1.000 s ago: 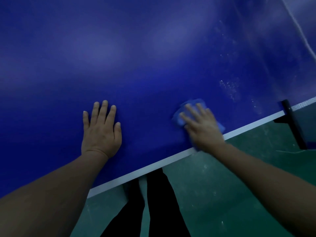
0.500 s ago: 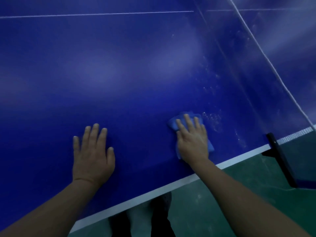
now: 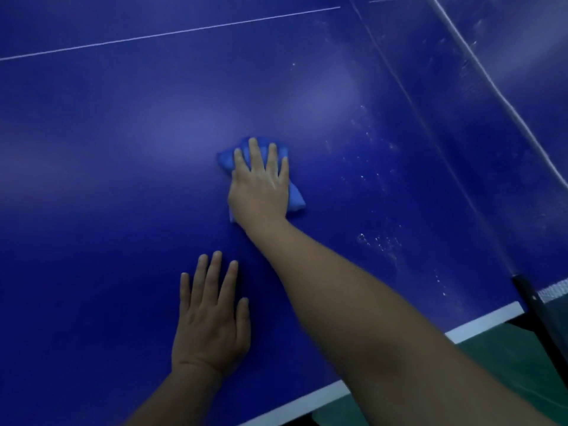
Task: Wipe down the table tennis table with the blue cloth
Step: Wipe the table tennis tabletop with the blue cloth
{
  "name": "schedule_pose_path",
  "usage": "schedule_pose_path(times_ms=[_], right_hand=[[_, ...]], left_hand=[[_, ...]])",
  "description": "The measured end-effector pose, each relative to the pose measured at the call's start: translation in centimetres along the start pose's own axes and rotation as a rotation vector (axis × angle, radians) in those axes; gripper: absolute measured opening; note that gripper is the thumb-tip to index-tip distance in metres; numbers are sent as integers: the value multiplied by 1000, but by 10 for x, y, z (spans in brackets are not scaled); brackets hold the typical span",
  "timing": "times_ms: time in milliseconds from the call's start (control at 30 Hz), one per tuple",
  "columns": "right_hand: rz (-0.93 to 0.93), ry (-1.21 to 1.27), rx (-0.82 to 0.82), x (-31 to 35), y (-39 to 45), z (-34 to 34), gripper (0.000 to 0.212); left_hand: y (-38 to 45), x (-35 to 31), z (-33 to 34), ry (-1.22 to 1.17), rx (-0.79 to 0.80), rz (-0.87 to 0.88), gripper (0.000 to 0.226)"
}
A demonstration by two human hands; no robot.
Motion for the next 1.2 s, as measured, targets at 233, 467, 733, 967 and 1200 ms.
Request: schedule_pose_path(times_ms=[233,467,733,967,1200], right_hand=[[506,-84,-127,-172,-41,-48,48],[787,-46,-172,-148,-89,-43,51],[537,-163,-113,-140,-190,-32,53],[925,-137,-189,-205,-228,-57,47],[358,-161,-117,-143,-206,-33,46]], left_hand=[[1,0,-1,5,59,3,65],[1,0,2,-23,92,-14,70],[-2,-1,0,-21,70,-23,69],[-2,-1,1,-20,80,-21,69],[-1,-3,2,-12,94,-34,70]])
Point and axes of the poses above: each hand's wrist, its own y-axis towards the middle knuckle, its own z-axis out of the palm, x = y × z, the point moved 4 cm from there along y, towards the middle knuckle, and after that the axes turned 2 degrees about -x, right-handed, at the moved point
